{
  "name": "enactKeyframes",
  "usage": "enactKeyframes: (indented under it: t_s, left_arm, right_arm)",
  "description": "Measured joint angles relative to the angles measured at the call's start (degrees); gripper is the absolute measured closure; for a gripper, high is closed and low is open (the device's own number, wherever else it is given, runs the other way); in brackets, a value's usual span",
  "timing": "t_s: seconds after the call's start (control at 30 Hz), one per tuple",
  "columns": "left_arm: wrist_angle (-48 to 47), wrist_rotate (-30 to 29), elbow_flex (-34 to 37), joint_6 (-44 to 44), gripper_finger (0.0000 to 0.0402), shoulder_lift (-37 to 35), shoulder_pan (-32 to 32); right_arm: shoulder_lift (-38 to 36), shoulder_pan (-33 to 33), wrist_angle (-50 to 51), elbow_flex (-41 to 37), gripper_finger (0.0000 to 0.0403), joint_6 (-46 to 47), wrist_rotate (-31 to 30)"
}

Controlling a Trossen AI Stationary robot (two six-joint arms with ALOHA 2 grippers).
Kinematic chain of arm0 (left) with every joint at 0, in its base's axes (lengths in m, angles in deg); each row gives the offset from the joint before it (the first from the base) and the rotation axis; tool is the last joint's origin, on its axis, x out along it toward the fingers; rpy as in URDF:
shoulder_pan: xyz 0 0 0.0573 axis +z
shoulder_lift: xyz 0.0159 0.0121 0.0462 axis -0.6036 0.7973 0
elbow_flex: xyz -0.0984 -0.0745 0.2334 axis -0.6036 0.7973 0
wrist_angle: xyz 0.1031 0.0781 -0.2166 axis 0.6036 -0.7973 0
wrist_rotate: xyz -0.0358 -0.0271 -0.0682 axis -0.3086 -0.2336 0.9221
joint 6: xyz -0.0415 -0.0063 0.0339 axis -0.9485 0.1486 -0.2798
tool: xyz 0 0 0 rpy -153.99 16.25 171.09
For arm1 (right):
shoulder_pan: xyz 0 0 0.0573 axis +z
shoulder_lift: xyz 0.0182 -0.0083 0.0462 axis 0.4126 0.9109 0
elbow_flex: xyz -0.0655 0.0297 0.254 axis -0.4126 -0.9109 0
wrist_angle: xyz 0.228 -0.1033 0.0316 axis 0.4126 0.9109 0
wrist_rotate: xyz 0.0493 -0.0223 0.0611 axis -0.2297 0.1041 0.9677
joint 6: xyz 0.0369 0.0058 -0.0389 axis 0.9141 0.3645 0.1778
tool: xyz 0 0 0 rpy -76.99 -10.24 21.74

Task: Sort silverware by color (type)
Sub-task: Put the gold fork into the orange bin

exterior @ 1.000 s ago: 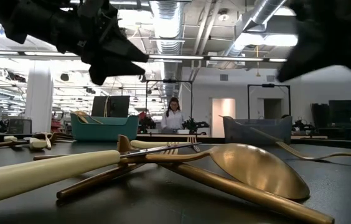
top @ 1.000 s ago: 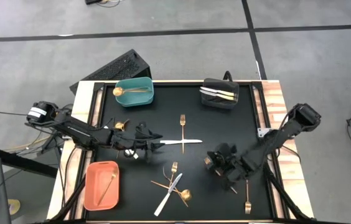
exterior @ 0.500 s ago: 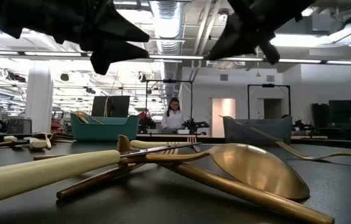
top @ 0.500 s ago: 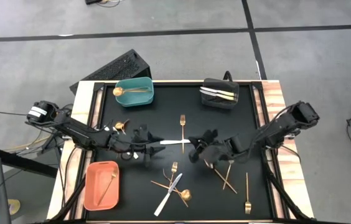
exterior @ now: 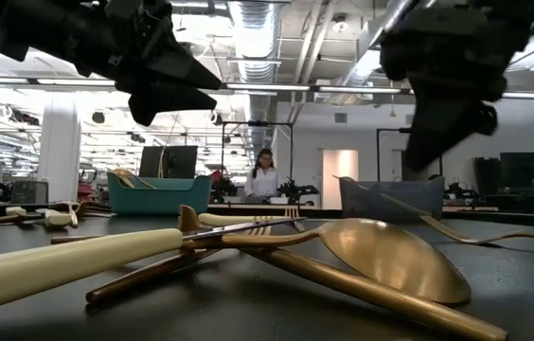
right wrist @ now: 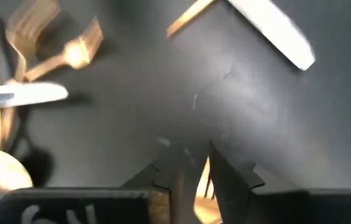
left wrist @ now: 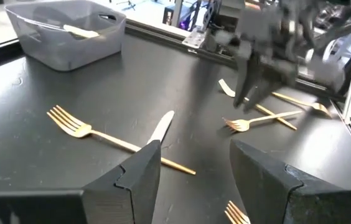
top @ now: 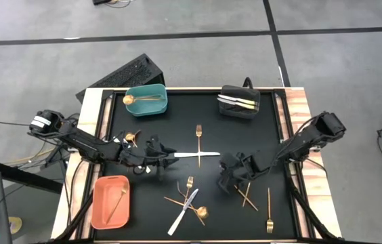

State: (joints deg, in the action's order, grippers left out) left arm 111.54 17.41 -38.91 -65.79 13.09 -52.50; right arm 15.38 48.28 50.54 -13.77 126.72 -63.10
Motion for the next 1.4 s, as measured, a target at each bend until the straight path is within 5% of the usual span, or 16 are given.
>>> enactKeyframes:
  t_s: [0.47,0.77,1.03,1.4]
  left_arm:
    - [-1.28,-4.45,0.00,-0.59,0.0223,1.01,0.11]
    - [-1.34,-5.05,0.00,-0.05,0.0223,0.98,0.33]
    - [-3.19,-5.20,0.02,-0.56,0.0223,0.98,0.33]
    - [-3.30,-5.16,0.02,-3.87,0.0223,0.98,-0.14]
  right_arm:
    - [6.30,8.45,6.85,-0.13,0.0244,6.77,4.61]
    - [7.51,8.15,9.45,-0.18,0.0281,7.16,4.32]
    - [9.42,5.79,7.07,-0.79,0.0357,7.43,0.38]
    - [4.36,1.45,-17.84,0.02,0.0370,-3.69,-39.18]
